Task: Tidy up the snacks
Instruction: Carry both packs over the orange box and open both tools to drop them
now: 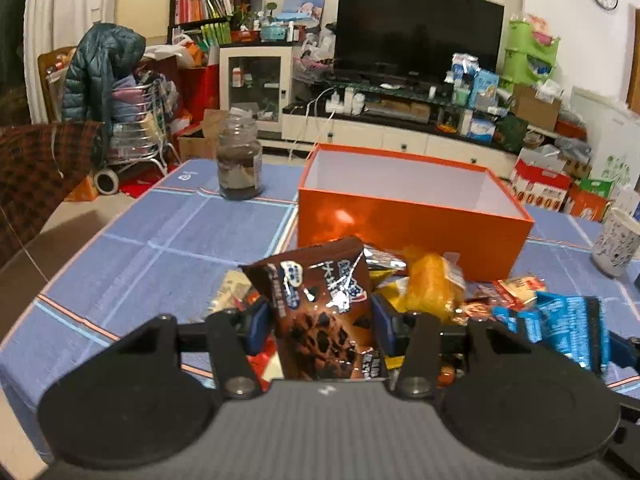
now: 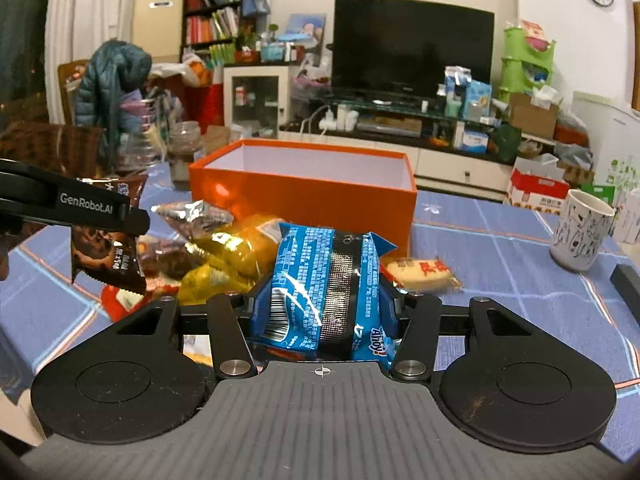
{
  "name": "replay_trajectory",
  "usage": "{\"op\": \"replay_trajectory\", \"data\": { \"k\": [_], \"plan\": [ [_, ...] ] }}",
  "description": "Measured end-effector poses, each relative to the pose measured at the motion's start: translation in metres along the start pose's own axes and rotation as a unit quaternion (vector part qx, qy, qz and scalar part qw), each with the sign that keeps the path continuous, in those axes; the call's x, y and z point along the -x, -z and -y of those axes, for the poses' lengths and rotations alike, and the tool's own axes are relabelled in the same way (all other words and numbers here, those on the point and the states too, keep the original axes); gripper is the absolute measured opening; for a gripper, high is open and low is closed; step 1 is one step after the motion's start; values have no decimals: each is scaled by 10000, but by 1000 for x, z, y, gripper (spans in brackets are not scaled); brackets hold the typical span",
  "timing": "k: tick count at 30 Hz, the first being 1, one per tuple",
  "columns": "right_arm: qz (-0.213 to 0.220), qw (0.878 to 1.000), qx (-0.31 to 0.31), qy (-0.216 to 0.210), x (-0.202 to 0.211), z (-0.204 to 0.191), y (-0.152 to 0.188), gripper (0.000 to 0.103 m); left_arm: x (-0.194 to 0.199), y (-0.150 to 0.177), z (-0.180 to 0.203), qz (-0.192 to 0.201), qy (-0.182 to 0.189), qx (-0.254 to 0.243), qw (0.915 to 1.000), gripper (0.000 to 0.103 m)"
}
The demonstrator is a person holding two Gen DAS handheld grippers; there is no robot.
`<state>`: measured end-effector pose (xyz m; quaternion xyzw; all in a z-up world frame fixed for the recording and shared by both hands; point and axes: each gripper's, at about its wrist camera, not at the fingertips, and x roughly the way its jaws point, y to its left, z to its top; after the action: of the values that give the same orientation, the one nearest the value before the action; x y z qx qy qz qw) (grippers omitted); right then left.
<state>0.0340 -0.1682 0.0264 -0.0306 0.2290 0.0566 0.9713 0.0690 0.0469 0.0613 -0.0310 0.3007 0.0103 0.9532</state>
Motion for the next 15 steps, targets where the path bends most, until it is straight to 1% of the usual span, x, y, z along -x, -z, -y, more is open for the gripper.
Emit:
{"op": "replay_trajectory", "data": {
  "k": [2,6,10,15],
  "plan": [
    [-15,10000,-30,-6,-1,0,-3,40,-8,-5,-3,-146,-49,18,9999,49],
    [6,9999,-98,-48,-1,0,-12,40,-21,-15,-7,-256,-128,-41,9996,49],
    [162,9998,-58,-36,-1,-1,-28,40,-25,-30,-5,-190,-168,-222,9994,49],
    [217,9997,-132,9,-11,6,-46,40,-27,-45,3,-73,-139,-509,9986,49]
  ]
}}
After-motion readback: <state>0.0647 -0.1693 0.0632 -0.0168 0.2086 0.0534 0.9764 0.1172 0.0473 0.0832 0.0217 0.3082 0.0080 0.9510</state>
